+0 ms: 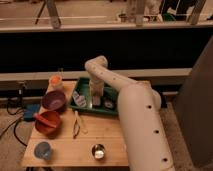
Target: Wipe tray with eraser
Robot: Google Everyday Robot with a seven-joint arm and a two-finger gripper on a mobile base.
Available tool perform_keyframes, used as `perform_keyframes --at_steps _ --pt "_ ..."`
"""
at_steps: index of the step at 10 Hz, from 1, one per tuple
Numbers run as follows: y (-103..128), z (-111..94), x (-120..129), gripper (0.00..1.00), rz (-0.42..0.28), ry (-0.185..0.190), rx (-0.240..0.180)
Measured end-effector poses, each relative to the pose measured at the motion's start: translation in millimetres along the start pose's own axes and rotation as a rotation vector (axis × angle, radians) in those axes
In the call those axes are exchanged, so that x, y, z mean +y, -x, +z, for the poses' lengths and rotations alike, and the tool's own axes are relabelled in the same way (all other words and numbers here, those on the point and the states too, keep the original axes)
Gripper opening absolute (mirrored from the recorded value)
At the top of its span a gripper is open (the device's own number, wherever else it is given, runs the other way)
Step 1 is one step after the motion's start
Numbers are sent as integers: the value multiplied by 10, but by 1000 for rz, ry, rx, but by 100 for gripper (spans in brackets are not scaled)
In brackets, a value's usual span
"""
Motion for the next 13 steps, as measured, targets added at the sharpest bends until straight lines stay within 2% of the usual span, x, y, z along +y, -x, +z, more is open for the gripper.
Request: perform_keyframes --at_steps 3,7,9,13 --pt "-33 6 -391 0 -49 -8 9" --pt "158 78 -456 0 -104 8 1" --pt "359 101 -376 0 -109 14 -6" --pt "431 132 28 0 -71 23 -17"
